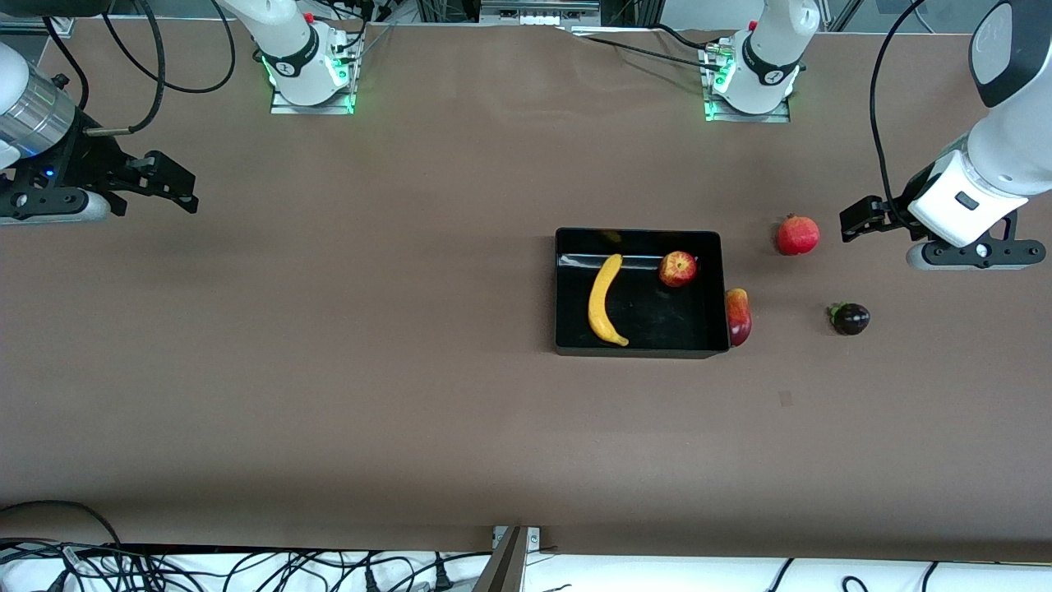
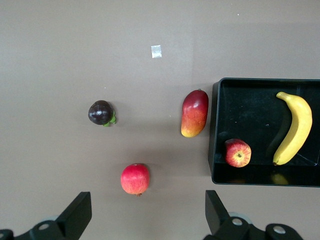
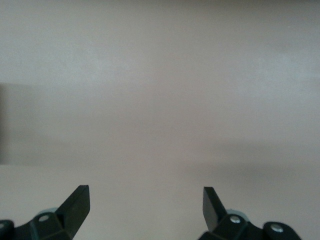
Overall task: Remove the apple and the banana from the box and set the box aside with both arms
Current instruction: 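Move the left gripper over the black box toward the red apple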
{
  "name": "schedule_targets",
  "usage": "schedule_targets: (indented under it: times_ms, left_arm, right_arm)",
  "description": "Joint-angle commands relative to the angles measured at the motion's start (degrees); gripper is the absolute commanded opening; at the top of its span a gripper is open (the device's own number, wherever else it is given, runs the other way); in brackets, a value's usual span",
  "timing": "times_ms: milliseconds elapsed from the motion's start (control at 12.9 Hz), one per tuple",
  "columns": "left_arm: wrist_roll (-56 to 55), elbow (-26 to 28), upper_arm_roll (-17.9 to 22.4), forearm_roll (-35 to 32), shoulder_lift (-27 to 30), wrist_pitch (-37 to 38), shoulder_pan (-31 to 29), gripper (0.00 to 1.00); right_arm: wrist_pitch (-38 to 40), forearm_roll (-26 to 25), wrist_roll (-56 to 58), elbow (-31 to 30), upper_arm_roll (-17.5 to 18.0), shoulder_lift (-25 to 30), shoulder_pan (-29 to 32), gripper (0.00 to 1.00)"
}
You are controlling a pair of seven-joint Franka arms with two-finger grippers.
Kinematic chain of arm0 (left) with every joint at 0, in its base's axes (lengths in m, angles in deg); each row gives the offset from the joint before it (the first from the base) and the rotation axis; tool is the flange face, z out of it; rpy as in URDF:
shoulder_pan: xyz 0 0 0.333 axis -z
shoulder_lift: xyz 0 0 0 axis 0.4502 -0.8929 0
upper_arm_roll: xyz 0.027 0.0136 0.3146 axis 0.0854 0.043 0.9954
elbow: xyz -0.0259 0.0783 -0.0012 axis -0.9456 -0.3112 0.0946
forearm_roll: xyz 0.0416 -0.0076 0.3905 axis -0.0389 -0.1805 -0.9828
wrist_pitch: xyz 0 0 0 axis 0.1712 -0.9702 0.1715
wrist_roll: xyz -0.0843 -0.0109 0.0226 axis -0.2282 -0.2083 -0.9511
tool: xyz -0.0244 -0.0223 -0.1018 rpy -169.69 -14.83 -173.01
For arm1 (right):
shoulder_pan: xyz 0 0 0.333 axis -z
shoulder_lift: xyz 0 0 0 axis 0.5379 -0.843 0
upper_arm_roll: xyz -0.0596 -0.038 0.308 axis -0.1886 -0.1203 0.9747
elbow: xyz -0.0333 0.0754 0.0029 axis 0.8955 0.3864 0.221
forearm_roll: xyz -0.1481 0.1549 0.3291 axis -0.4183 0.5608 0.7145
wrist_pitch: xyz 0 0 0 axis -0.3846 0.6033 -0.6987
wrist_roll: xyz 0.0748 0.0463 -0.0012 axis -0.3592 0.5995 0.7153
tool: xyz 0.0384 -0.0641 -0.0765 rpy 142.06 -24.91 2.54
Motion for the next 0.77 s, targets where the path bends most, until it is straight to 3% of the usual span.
schedule_targets:
  times_ms: [0, 464, 696]
  left_arm:
    - [0.4, -0.6, -0.6, 0.9, 0.0, 0.1, -0.4, 1.0]
    - [-1.3, 0.3, -5.1, 1.4, -0.3, 5.9, -0.1, 1.0]
    - [-2.5, 0.3, -5.5, 5.8, -5.4, 4.6, 2.7, 1.0]
  right_arm:
    - [0.2, -0.1, 0.5, 0.5, 0.6, 0.0, 0.8, 1.0]
    - [0.2, -0.1, 0.5, 0.5, 0.6, 0.1, 0.7, 1.0]
    - [0.2, -0.1, 0.5, 0.5, 0.6, 0.1, 0.8, 1.0]
